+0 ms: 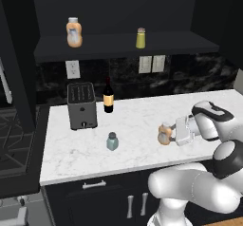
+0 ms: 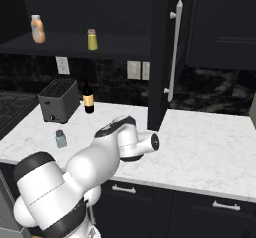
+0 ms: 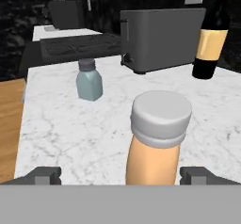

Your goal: Put the shaker and condiment bottle from the counter next to their counterparts in the cabinet.

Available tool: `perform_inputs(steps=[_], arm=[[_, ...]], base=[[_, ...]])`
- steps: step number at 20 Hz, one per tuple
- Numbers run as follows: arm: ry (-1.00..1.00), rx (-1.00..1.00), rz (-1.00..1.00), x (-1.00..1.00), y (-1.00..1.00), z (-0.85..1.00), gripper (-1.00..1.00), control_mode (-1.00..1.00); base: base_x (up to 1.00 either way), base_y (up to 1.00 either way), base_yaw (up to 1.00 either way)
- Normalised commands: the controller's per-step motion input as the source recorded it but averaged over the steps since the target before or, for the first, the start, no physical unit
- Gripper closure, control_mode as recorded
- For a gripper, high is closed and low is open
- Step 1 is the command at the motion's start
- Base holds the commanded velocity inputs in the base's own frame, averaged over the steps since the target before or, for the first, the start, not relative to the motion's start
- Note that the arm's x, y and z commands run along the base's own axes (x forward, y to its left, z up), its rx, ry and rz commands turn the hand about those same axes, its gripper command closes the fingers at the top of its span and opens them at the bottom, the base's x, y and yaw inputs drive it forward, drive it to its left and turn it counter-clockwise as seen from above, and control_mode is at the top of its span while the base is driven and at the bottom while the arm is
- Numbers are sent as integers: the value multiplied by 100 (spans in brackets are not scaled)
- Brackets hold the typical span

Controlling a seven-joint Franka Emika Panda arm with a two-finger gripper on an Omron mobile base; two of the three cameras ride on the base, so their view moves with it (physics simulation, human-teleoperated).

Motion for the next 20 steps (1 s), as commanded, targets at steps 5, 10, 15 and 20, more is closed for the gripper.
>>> perform_inputs(steps=[5,10,15,20], arm=[[3,1,-2,14,9,-18,-100,-100],[3,6,0,1,0,-12,100,-100],[0,3,0,3,0,0,100,-100],[0,0,-3,18,28,0,100,-100]], base=[[0,0,0],[0,0,0],[0,0,0],[0,0,0]])
